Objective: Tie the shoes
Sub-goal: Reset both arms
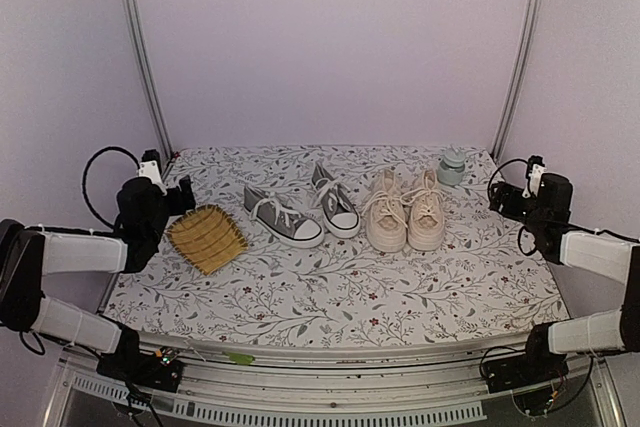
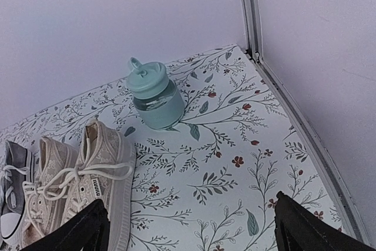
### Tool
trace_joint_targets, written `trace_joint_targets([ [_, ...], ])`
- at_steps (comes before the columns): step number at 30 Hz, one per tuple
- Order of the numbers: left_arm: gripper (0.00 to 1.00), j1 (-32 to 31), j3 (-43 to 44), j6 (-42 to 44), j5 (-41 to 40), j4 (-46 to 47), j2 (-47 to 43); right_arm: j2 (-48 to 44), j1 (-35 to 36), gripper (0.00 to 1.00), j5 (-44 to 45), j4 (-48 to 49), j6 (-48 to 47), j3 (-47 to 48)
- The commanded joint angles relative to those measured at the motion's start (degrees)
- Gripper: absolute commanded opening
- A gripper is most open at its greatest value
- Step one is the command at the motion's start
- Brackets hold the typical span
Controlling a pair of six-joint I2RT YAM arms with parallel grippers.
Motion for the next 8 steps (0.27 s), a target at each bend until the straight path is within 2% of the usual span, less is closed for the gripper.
trace_joint_targets([
  [1, 0.96, 0.69, -2.34, 0.71, -1.81, 5.76, -2.11, 1.7, 0.09, 0.98, 1.62, 6.47, 0.43, -1.73],
  [5, 0.96, 0.79, -4.69, 5.69, -3.53, 8.17, -3.99, 1.77, 0.09, 0.95, -1.04, 8.82, -2.78, -3.15],
  [8, 0.96, 0.98, -6.31, 7.53, -4.89, 8.73, -4.87, 1.11, 0.05, 0.96, 0.31, 11.9, -3.08, -4.72],
])
